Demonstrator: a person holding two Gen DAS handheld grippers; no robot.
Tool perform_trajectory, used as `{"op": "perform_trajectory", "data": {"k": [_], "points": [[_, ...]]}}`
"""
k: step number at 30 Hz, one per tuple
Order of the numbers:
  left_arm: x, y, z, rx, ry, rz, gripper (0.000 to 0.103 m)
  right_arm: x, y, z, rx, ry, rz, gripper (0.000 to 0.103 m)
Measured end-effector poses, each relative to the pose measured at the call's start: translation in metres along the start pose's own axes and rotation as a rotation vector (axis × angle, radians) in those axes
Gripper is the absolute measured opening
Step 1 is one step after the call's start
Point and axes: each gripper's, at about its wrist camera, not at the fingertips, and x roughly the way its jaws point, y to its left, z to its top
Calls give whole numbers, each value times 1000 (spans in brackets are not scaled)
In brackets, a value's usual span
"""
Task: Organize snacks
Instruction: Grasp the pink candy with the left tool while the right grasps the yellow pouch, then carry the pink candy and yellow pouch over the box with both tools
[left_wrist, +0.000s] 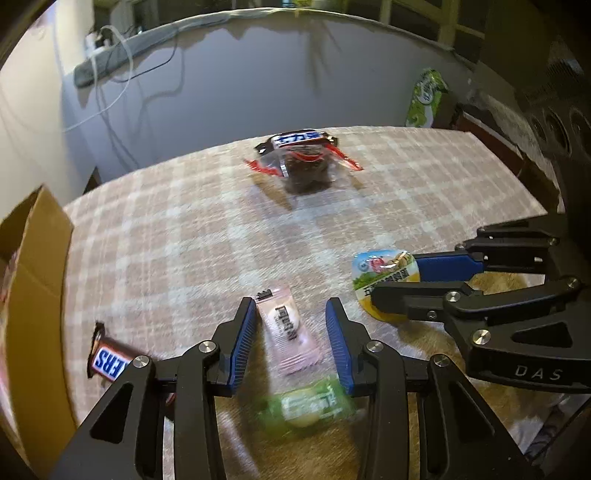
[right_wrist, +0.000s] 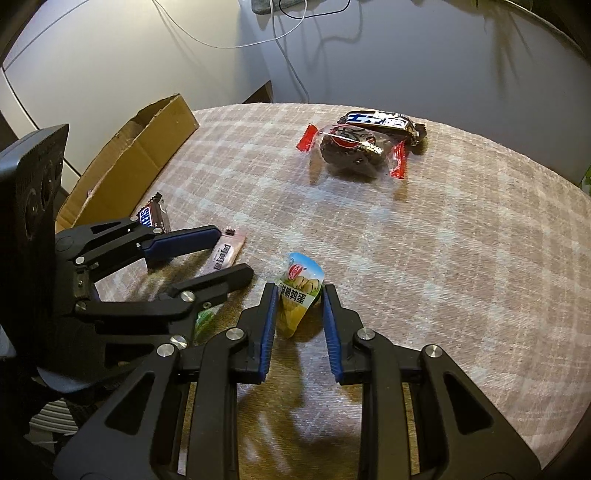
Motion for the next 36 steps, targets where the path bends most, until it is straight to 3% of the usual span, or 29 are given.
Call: {"op": "perform_trajectory", "data": {"k": [3,9,17,27,36], "points": [[0,-4,-1,19,-8,6,19,0,-1,0,-3,-1,-5,25],[-5,-8,-8,47,-25,30,19,0,2,-1,-26,-3,-29,25],[-17,-3,-10,-22,-48,-4,18,-9,6,-2,-29,-32,-54,23],[-60,2,-6,-48,-146,-15,18,-42,15,2,-45,-92,-68,22],[-103,35,-8,-107,-234,17,18,-67,53,22,-98,-158,-48,22]]}}
